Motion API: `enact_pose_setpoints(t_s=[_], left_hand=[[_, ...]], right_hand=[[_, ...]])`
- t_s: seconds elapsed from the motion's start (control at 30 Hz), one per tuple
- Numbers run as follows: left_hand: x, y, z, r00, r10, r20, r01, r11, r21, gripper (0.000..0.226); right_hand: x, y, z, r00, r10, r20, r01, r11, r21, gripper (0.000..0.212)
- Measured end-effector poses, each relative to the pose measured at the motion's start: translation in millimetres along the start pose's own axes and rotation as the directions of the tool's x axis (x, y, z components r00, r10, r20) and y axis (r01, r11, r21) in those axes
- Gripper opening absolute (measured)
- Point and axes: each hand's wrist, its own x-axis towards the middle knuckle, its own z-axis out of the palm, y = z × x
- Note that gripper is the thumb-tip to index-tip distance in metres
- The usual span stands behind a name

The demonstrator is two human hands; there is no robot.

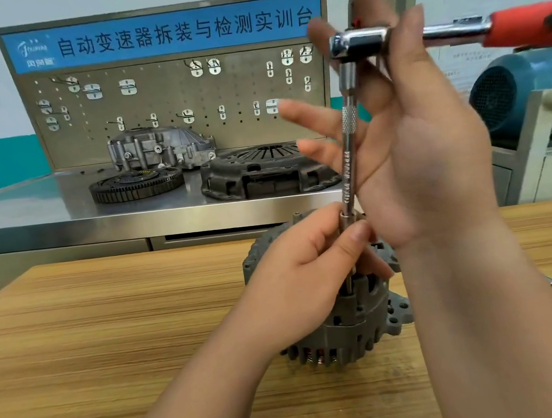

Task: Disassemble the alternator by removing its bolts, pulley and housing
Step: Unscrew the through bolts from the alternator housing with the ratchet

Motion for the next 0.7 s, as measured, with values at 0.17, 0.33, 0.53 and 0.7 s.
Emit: enact_pose_setpoints(t_s=[0.17,0.33,0.53,0.7], left_hand=[[-0.8,3.2,-1.5,0.999,0.001,0.032,0.0,1.0,-0.017,0.02],[-0.6,1.2,-0.9,1.0,0.001,-0.01,-0.001,1.0,0.027,0.019],[-1.3,-0.6,0.4,1.0,0.014,-0.003,-0.014,1.0,-0.011,0.023],[-1.9,0.8,0.6,0.999,0.027,0.033,-0.026,0.999,-0.032,0.021]], right_hand=[[2.7,-0.2,-4.6,0.995,0.097,0.025,-0.098,0.995,0.024,0.044],[0.9,-2.1,-1.3,0.975,-0.21,0.071,0.218,0.967,-0.133,0.037],[1.7,-1.1,-3.2,0.996,-0.072,0.059,0.072,0.997,-0.01,0.038],[3.7,-1.3,-8.3,0.981,0.142,0.132,-0.15,0.987,0.054,0.052]])
